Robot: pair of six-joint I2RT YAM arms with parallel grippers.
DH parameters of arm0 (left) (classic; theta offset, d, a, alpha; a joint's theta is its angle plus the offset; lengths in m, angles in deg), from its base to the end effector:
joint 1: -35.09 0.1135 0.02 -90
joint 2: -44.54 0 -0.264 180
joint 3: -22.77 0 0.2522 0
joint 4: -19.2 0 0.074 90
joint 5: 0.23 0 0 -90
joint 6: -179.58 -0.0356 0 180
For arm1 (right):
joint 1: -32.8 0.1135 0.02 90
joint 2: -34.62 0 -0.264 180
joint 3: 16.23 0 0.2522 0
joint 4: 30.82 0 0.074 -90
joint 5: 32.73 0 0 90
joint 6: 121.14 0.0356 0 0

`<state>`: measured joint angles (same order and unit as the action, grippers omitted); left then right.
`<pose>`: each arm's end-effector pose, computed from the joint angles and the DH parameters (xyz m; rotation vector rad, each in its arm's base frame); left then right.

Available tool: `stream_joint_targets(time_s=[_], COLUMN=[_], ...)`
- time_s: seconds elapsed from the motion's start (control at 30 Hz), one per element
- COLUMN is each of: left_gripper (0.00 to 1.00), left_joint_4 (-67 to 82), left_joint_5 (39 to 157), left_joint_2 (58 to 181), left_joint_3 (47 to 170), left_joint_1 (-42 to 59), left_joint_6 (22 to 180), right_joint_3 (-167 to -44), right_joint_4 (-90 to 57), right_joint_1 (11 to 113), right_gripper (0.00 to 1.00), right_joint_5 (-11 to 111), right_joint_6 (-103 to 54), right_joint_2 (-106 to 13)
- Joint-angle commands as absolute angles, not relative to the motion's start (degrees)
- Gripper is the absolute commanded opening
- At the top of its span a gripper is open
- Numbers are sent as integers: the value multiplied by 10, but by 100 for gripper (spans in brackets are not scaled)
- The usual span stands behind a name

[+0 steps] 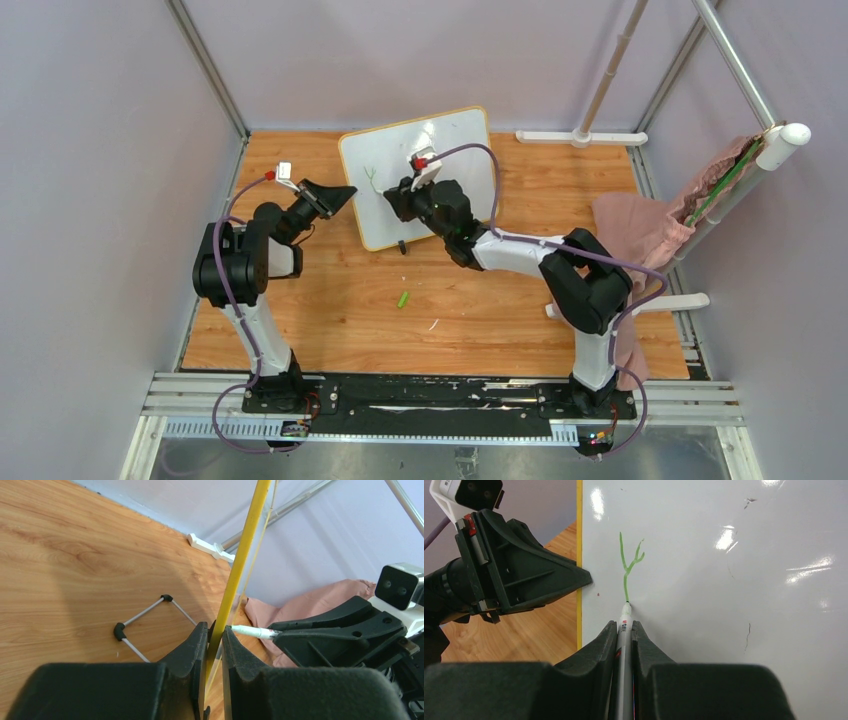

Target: Write a sentence on the whiteboard

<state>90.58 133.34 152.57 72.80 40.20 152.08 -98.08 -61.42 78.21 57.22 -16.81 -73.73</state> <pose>0.3333 0.0052 0.1738 -0.1870 1.5295 -1.3177 0.3076 0.3120 0.2594 -0.4180 1.5004 0.8339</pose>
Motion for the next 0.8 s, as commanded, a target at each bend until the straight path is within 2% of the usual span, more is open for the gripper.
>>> stream_joint_targets(time_s=[0.0, 0.23, 0.37, 0.4, 0.77], left_gripper=[0, 2, 28, 32, 46], left_joint_4=[942, 942, 942, 943, 941], left_joint_5=[1335, 1333, 1332, 1332, 1316], left_joint_2=[1496, 1495, 1496, 1496, 1475], left_joint_3=[725, 721, 717, 716, 684], left_joint_1=[397, 397, 397, 397, 397], left_joint_6=[1525, 1522, 1518, 1517, 1491], right_joint_3=[-953, -950, -966, -969, -930], right_joint_4=[-612, -621, -613, -610, -587], right_joint_1=[786, 786, 786, 786, 782], right_gripper=[0, 0, 0, 0, 0], right_joint_5=[584, 560, 545, 541, 537], right_joint_6=[-162, -150, -146, -144, -166], right_joint_2=[-724, -706, -675, -666, -581])
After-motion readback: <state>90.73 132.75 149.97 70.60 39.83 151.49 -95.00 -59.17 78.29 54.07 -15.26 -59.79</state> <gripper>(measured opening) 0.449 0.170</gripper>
